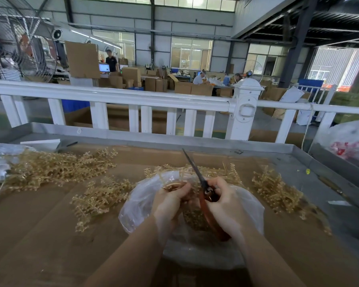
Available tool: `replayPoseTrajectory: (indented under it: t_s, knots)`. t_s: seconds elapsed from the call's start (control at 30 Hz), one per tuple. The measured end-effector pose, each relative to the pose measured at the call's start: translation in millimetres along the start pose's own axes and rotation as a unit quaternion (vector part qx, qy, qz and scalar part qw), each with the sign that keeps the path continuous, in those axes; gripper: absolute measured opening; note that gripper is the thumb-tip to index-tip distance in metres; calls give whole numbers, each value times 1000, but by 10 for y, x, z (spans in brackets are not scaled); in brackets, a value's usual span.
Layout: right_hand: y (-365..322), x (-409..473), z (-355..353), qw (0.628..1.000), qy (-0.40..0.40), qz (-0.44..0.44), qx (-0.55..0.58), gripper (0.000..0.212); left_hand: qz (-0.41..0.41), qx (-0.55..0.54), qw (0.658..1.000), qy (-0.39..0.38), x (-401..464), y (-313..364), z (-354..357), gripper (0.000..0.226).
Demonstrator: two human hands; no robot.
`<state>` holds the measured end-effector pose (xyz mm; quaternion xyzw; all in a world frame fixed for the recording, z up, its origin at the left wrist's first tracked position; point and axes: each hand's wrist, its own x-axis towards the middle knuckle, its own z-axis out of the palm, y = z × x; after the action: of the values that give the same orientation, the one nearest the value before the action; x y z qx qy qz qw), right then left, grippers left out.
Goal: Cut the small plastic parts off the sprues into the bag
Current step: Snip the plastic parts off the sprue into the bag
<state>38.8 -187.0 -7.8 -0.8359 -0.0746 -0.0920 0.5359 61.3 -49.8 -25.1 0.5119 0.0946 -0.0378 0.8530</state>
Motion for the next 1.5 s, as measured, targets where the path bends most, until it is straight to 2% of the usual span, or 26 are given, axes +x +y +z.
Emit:
replayPoseTrajectory:
  t_s: [0.07, 0.13, 0.2, 0.3, 0.47, 0.63, 0.73, 0.83, 1.03, 1.13, 1.2, 1.27, 1.37, 1.5]
  knots:
    - [41, -15, -9, 999, -5, -8, -38, 29, -38, -33, 999, -14, -6, -12, -17, 29]
    - [80, -42, -19, 998, -2, -20, -61, 30, -63, -45, 997, 4, -3, -23, -40, 36]
    - [118, -54, -12, 996, 9, -34, -79, 32, -65, -44, 997, 7, -8, -38, -67, 32]
    - [153, -74, 15, 992, 33, -47, -112, 32, -74, -68, 994, -37, -37, -23, -105, 21]
    - [232, -98, 81, 978, 73, -72, -180, 42, -99, -50, 991, -69, 10, -10, -162, 20]
    - [304, -104, 164, 970, 92, -95, -203, 43, -49, 26, 991, -124, -35, -18, -139, 19]
    - [325, -96, 175, 968, 100, -106, -205, 43, -19, 47, 990, -133, -72, -25, -108, 36]
    - [313, -97, 160, 971, 106, -109, -183, 41, -20, 40, 989, -139, -100, -24, -88, 29]
    - [324, -121, 133, 968, 118, -116, -189, 41, -79, -109, 989, -58, -83, -5, -72, 21]
    - [349, -118, 139, 964, 111, -118, -211, 40, -72, -194, 978, 14, 3, -37, -59, 19]
    - [360, -118, 147, 961, 106, -117, -228, 41, -67, -227, 971, 29, 24, -75, -74, 12]
    - [370, -125, 151, 959, 104, -114, -239, 41, -58, -228, 972, 27, 9, -109, -92, 7]
    - [383, -133, 150, 957, 106, -118, -242, 43, -10, -213, 976, 35, -24, -122, -95, 25]
    - [389, -128, 132, 960, 93, -120, -234, 44, 45, -189, 978, 70, -11, -69, -102, 28]
